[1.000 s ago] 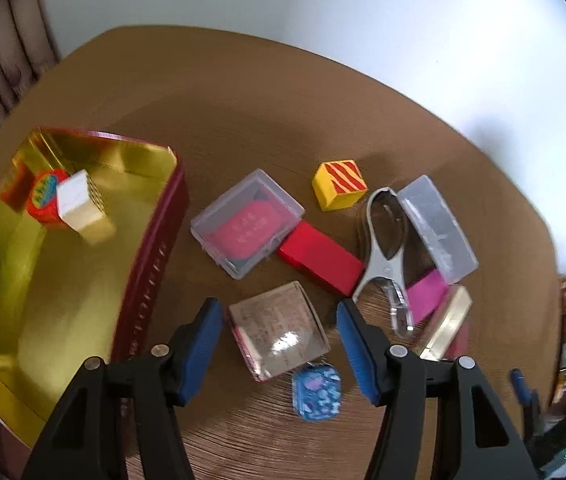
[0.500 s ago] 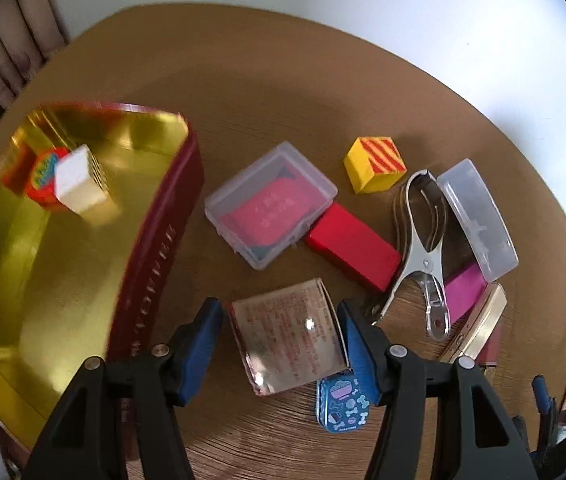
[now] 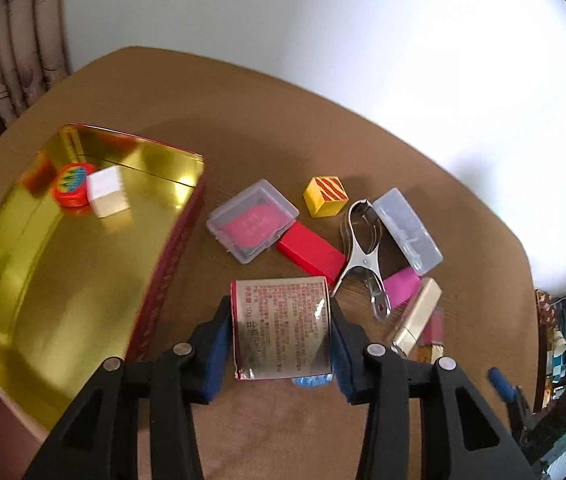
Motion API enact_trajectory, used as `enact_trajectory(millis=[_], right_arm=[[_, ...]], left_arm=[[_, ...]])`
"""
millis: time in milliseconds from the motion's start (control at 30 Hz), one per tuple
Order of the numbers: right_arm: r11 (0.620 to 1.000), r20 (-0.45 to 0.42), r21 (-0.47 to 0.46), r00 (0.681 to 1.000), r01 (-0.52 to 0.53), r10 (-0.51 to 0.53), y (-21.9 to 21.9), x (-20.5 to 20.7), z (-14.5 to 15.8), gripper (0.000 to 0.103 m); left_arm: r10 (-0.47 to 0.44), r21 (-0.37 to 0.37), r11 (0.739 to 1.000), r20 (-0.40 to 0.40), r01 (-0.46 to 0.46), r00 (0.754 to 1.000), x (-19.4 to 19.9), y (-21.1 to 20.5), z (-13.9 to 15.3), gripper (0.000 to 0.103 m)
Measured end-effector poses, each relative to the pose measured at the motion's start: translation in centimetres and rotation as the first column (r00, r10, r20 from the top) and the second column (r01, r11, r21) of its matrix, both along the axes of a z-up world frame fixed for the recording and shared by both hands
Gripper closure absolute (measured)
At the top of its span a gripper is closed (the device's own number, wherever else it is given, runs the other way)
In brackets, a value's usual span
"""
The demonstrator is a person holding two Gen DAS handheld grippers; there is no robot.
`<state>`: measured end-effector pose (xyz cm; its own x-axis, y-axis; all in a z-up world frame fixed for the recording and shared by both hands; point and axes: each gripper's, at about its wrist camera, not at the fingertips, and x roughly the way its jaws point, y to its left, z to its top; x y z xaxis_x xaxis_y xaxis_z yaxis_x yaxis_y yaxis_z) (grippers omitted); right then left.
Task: Organize rigid objects
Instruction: 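Place the printed box in the tin with the left gripper while the right gripper grasps the blue tin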
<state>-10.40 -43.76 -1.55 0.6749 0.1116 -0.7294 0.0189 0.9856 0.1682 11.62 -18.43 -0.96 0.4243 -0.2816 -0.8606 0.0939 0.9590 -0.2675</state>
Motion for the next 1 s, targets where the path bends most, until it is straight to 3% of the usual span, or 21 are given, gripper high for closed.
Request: enact_trajectory(millis=[100,233,433,533,567,733,800,1000], right_arm=[[0.993,-0.01,0.036,0.993,-0.115,0.115,5.0,1.7,1.1,0.016],[0.984,-0.047,0.021,0.983,-0.179,0.18,9.6,4.4,0.7,0.016],[0.983,-0.148,0.002,0.972,-0.186,0.184,13.7,8.8,-2.2,0.02],[0.985,-0.196,-0.039,0.968,-0.166,0.155,14.6,10.4,-3.6,0.038],[0.987,-0.215,-0.044,0.966,-0.155,0.143,14.7,10.8,-4.1,0.048],[0.991,-0.282,-0.046,0.954,-0.123,0.106,14.5,11.9,-5.9,0.05],[0.989,-0.282,-0.063,0.953,-0.132,0.109,14.8,11.8,-5.9,0.072],[0.981,-0.259,-0.098,0.956,-0.17,0.14,15.5,10.8,-5.5,0.073]], left_arm=[[0.036,-0.046,0.998,0.011,-0.035,0.999,-1.7,2.4,2.0,0.059],[0.086,-0.082,0.993,0.032,-0.083,0.996,-4.4,5.5,3.5,0.059],[0.127,-0.107,0.987,0.049,-0.122,0.991,-5.7,8.7,4.7,0.059],[0.142,-0.123,0.983,0.043,-0.136,0.989,-5.9,10.4,4.6,0.059],[0.14,-0.131,0.982,0.038,-0.134,0.989,-5.9,10.7,4.5,0.059],[0.141,-0.143,0.98,0.027,-0.135,0.99,-5.8,12.4,4.1,0.059],[0.148,-0.143,0.979,0.025,-0.143,0.989,-5.6,13.0,4.0,0.059],[0.161,-0.127,0.979,0.016,-0.158,0.987,-4.5,14.4,3.8,0.059]])
